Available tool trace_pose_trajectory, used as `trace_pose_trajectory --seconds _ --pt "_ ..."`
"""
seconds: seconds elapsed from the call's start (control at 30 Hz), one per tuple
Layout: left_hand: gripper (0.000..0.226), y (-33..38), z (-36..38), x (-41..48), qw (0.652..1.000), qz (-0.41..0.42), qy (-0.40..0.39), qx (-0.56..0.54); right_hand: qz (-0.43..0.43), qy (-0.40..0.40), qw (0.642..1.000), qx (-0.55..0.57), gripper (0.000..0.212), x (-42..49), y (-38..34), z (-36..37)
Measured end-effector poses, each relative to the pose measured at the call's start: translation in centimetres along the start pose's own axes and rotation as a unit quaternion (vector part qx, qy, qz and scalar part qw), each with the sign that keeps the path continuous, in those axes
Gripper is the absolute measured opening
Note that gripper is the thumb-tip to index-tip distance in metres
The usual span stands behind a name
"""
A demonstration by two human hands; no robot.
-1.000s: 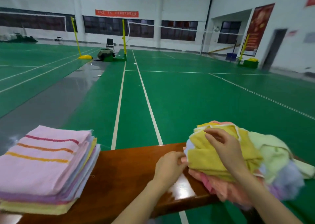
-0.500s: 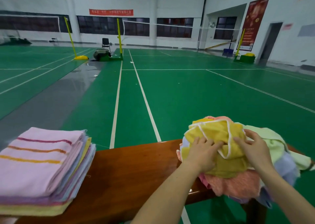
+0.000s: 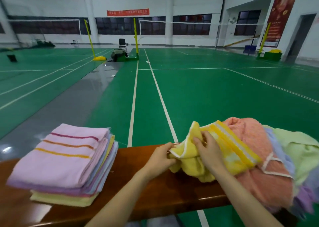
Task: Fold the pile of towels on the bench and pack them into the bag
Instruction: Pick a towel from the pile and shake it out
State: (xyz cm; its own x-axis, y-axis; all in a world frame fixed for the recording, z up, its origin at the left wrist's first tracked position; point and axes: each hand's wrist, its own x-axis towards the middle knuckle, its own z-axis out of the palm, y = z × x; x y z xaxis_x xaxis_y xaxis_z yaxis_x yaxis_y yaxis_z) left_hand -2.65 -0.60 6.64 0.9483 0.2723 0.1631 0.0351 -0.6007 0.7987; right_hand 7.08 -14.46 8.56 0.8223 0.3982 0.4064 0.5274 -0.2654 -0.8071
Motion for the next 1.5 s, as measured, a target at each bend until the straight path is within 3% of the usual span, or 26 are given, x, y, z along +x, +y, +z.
trace_pose_trajectory --seconds 0.07,0.13,0.27,0.33,0.43,0.5,0.63,0.73,0.8,0.87,0.93,1.0,1.03,1.1,1.2,1.27,1.3,1.4,1.5 --pt "0.029 -2.6 -2.6 -1.8 0.997 -0.046 0.058 0.027 0.017 -0.046 0.998 0.027 0.008 -0.4 -0.2 3.5" --pt "0.028 -5.9 -4.8 -3.6 0.984 -0.079 0.094 0.13 0.049 -0.098 0.994 0.027 0.009 -1.1 0.4 6.5" --pt "0.026 -10.5 -6.8 -6.7 0.95 -0.128 0.036 0.283 0.114 -0.165 0.977 0.071 0.01 -3.7 3.0 10.3" --pt "0.034 -11.3 -6.3 -7.2 0.964 -0.12 0.024 0.235 0.114 -0.158 0.979 0.054 0.016 -4.9 4.4 10.9" --pt "0.032 -10.2 -5.5 -6.5 0.978 -0.172 0.121 -0.003 0.118 -0.143 0.979 0.084 0.007 -5.3 4.8 10.7" --pt "0.022 -8.5 -4.7 -5.8 0.971 -0.174 0.156 -0.042 0.12 -0.14 0.975 0.124 0.014 -5.1 4.8 10.5" --pt "0.089 -5.8 -2.3 -4.9 0.968 -0.225 0.032 0.108 0.126 -0.142 0.971 0.145 0.019 -5.2 5.2 10.4" --pt "0.113 -6.1 0.3 -4.9 0.945 -0.205 0.022 0.253 0.116 -0.145 0.976 0.117 0.021 -5.1 5.2 10.2" --pt "0.097 -7.4 1.5 -5.5 0.961 -0.179 0.095 0.19 0.079 -0.142 0.986 0.045 0.025 -4.8 5.6 10.2" --pt "0.057 -8.1 1.9 -6.3 0.964 -0.172 0.203 0.025 0.038 -0.142 0.987 -0.06 0.041 -4.4 6.5 10.2" --pt "0.038 -8.4 1.8 -6.9 0.922 -0.187 0.312 -0.134 0.005 -0.156 0.972 -0.177 0.067 -3.7 7.7 9.8" --pt "0.024 -8.1 1.2 -7.1 0.878 -0.205 0.377 -0.212 0.005 -0.172 0.946 -0.274 0.071 -2.9 8.8 9.1" --pt "0.025 -7.9 0.8 -7.1 0.873 -0.211 0.384 -0.214 0.008 -0.179 0.934 -0.31 0.07 -2.5 9.3 8.6" --pt "0.027 -7.9 -0.1 -7.3 0.883 -0.212 0.368 -0.2 0.017 -0.186 0.917 -0.352 0.072 -1.9 10.0 7.5" --pt "0.017 -8.3 -1.1 -7.9 0.931 -0.204 0.289 -0.089 0.026 -0.201 0.896 -0.396 0.078 -1.4 10.7 6.6" --pt "0.035 -9.4 -1.7 -8.3 0.946 -0.243 0.212 0.02 0.022 -0.211 0.885 -0.413 0.074 -1.4 10.6 6.4" --pt "0.045 -9.8 -2.3 -8.4 0.954 -0.229 0.194 0.023 0.016 -0.216 0.882 -0.418 0.081 -1.4 10.4 6.4" --pt "0.057 -9.9 -4.1 -8.3 0.965 -0.192 0.117 -0.132 0.007 -0.241 0.871 -0.428 0.123 -1.4 10.5 6.1" --pt "0.04 -9.0 -5.1 -8.1 0.961 -0.169 -0.011 -0.219 0.007 -0.252 0.868 -0.427 0.122 -1.4 10.6 5.8"
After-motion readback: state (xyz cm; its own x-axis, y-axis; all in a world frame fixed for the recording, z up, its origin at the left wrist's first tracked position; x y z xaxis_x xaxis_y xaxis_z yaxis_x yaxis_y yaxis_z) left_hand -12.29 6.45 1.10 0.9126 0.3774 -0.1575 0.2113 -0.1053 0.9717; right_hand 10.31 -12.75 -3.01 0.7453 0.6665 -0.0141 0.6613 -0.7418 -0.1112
